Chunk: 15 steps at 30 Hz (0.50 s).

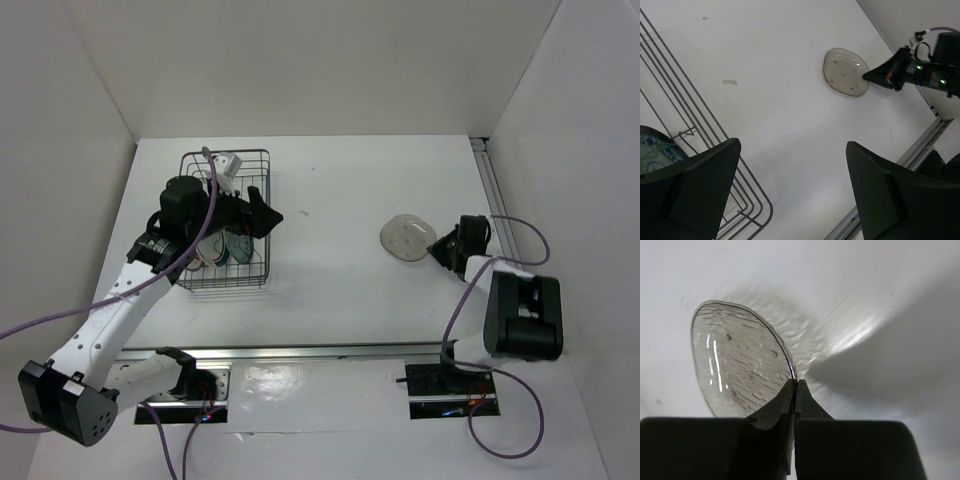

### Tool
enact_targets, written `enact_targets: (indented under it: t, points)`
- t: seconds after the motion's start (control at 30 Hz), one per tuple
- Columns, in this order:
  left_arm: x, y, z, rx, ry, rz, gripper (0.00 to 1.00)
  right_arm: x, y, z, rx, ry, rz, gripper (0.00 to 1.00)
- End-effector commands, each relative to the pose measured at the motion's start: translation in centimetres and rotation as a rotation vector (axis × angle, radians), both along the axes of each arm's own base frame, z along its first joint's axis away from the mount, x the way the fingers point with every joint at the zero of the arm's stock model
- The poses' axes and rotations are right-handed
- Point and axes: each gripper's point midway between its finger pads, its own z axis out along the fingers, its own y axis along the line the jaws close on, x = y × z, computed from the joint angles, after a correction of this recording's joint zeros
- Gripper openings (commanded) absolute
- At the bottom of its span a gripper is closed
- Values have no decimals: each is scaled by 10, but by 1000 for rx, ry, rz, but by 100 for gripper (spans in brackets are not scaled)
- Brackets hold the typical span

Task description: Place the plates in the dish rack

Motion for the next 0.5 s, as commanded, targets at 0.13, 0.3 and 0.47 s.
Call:
enact_targets:
  t: [0.13,0.3,0.47]
  points:
    - [16,-6,0,-37,75,46,100,8,67,138,-121,-525,232,0]
    - [16,-14,0,-57,91,2,100,-14,150,178,-97,-716,509,0]
    - [12,-23,0,-88,102,-44,100,-36,216,191,-69,-828,686,0]
